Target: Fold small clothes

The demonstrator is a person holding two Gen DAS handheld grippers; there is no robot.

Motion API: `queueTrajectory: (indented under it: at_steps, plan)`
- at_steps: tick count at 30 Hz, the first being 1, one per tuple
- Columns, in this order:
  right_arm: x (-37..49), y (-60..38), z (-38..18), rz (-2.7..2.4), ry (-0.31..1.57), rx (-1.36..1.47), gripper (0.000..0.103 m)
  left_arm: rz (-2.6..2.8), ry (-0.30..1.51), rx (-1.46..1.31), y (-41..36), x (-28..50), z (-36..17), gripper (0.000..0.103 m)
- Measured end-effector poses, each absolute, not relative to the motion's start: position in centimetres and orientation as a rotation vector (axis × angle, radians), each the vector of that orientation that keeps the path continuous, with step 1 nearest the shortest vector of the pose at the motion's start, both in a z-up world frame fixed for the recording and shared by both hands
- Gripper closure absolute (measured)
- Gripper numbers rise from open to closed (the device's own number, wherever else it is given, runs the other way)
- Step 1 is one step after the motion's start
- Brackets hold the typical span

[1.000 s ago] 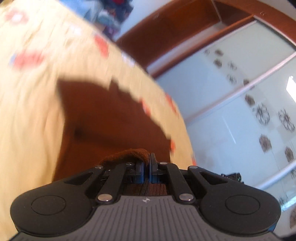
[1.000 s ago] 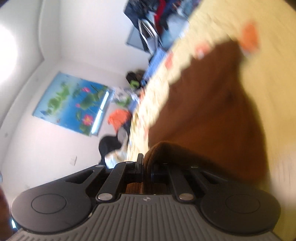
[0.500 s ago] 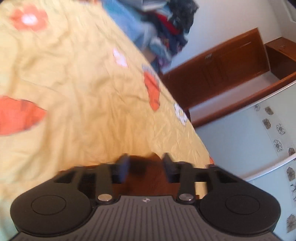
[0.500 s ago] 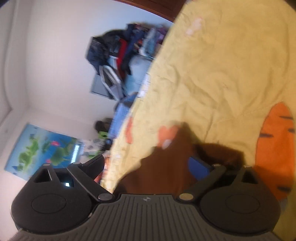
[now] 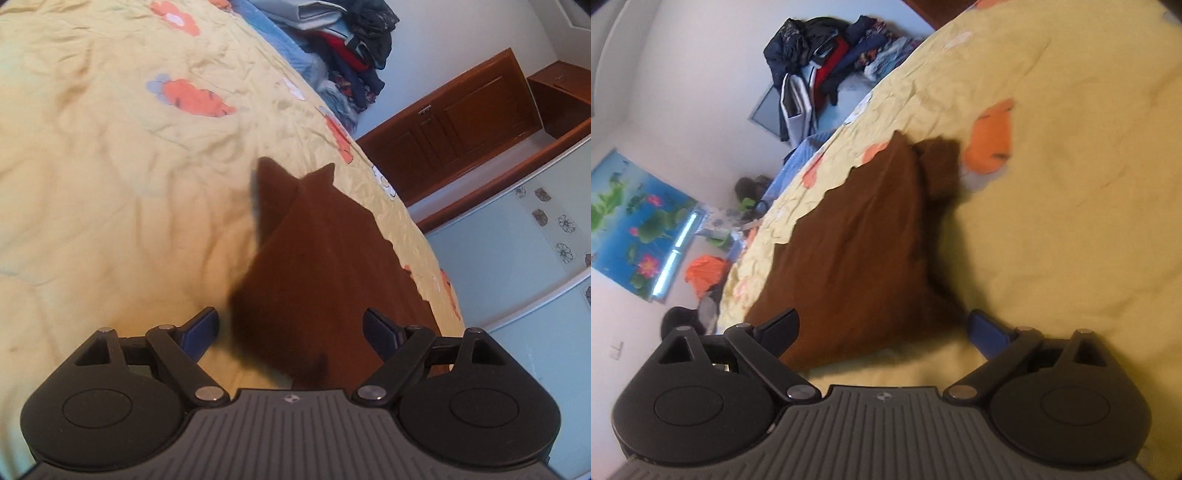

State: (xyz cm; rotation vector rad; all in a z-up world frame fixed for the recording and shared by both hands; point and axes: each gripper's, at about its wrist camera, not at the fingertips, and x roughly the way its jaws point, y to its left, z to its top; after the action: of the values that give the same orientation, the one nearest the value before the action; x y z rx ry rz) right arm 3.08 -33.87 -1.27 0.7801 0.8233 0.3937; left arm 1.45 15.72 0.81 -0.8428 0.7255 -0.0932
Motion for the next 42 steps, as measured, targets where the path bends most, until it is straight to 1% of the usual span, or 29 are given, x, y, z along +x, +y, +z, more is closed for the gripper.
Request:
queueTrajectory:
  at_steps: [1, 2, 3, 4, 6, 9, 13, 16, 18, 19, 20, 21, 22, 23, 24, 25, 26, 28, 29, 31, 32, 33, 35, 36, 37, 38, 39, 42]
  plan:
    - [3.8, -33.6, -1.0, 0.399, 0.821, 0.783, 0.013, -0.083, 0.743, -0.811, 15.3, 2.2, 0.7, 0.052]
    - [4.6, -33.5, -1.1, 0.392, 0.832, 0.794, 0.029, -0.055, 0.769, -0.781, 14.9, 2.7, 0.5, 0.080]
    - [5.7, -33.5, -1.3, 0.378, 0.866, 0.814, 0.063, -0.042, 0.786, -0.788, 15.0, 3.1, 0.3, 0.085]
    - [6.3, -33.6, -1.7, 0.370, 0.910, 0.825, 0.083, -0.046, 0.798, -0.796, 15.1, 3.1, 0.2, 0.087]
    - [6.5, -33.4, -1.9, 0.386, 0.912, 0.816, 0.083, -0.034, 0.816, -0.775, 15.4, 3.2, 0.8, 0.092]
    - [4.2, -33.4, 0.1, 0.438, 0.890, 0.784, 0.084, -0.073, 0.776, -0.738, 15.9, 1.3, 2.8, 0.094]
    - [-0.1, -33.7, 1.9, 0.527, 0.888, 0.770, 0.084, -0.144, 0.776, -0.672, 16.5, -3.3, 5.4, 0.094]
    - [-3.3, -33.9, 1.0, 0.514, 0.939, 0.727, 0.084, -0.130, 0.820, -0.602, 17.1, -6.4, 4.6, 0.094]
    - [-4.4, -33.8, -0.2, 0.481, 0.965, 0.709, 0.074, -0.101, 0.861, -0.546, 17.4, -7.4, 2.9, 0.091]
    - [-4.8, -34.0, -0.3, 0.492, 0.945, 0.735, 0.070, -0.079, 0.875, -0.552, 17.8, -7.7, 2.4, 0.089]
    - [-4.7, -34.3, 0.0, 0.491, 0.942, 0.754, 0.060, -0.069, 0.874, -0.578, 18.4, -7.9, 2.5, 0.082]
    - [-4.5, -34.7, 0.8, 0.465, 0.924, 0.752, 0.044, -0.069, 0.854, -0.611, 19.2, -8.1, 3.0, 0.081]
    - [-4.4, -35.1, 2.0, 0.434, 0.874, 0.728, 0.038, -0.076, 0.802, -0.631, 19.9, -8.2, 4.1, 0.081]
    - [-4.0, -35.4, 3.4, 0.415, 0.811, 0.689, 0.032, -0.074, 0.741, -0.622, 20.4, -8.2, 5.4, 0.075]
    - [-3.3, -35.7, 4.8, 0.403, 0.756, 0.641, 0.031, -0.054, 0.689, -0.600, 20.6, -7.8, 6.6, 0.054]
    - [-2.2, -35.7, 5.8, 0.388, 0.730, 0.601, 0.031, -0.011, 0.639, -0.563, 20.6, -6.6, 8.0, 0.035]
    - [-0.7, -35.5, 6.5, 0.373, 0.723, 0.562, 0.031, 0.033, 0.601, -0.516, 20.2, -5.2, 9.0, 0.010]
    - [2.7, -34.4, 7.2, 0.388, 0.730, 0.488, 0.031, 0.070, 0.574, -0.390, 18.8, -1.4, 10.0, 0.010]
    - [4.6, -33.6, 7.0, 0.395, 0.744, 0.462, 0.031, 0.055, 0.603, -0.345, 17.9, 1.2, 9.7, 0.011]
    - [8.5, -32.2, 6.0, 0.392, 0.793, 0.423, 0.031, 0.034, 0.689, -0.285, 15.9, 6.1, 8.4, 0.020]
    - [10.4, -31.3, 5.4, 0.389, 0.822, 0.396, 0.032, 0.015, 0.737, -0.249, 14.6, 8.4, 7.4, 0.034]
    - [12.1, -30.4, 4.8, 0.362, 0.848, 0.362, 0.036, -0.002, 0.776, -0.216, 13.4, 10.3, 6.7, 0.047]
    - [14.1, -28.2, 3.5, 0.351, 0.899, 0.296, 0.039, -0.039, 0.851, -0.155, 10.9, 13.5, 4.5, 0.056]
    - [14.9, -27.4, 2.9, 0.355, 0.915, 0.277, 0.043, -0.046, 0.875, -0.126, 10.0, 14.5, 3.6, 0.069]
    - [14.9, -26.9, 2.8, 0.373, 0.884, 0.255, 0.047, -0.041, 0.873, -0.112, 9.3, 15.0, 3.0, 0.072]
    - [15.3, -26.4, 2.6, 0.407, 0.915, 0.253, 0.073, -0.042, 0.843, -0.095, 8.8, 15.1, 3.1, 0.094]
    - [15.4, -26.1, 2.6, 0.416, 0.922, 0.258, 0.085, -0.042, 0.833, -0.098, 8.6, 15.2, 3.3, 0.096]
    - [14.2, -26.7, 4.6, 0.429, 0.814, 0.268, 0.085, 0.020, 0.730, -0.110, 9.5, 13.7, 4.3, 0.096]
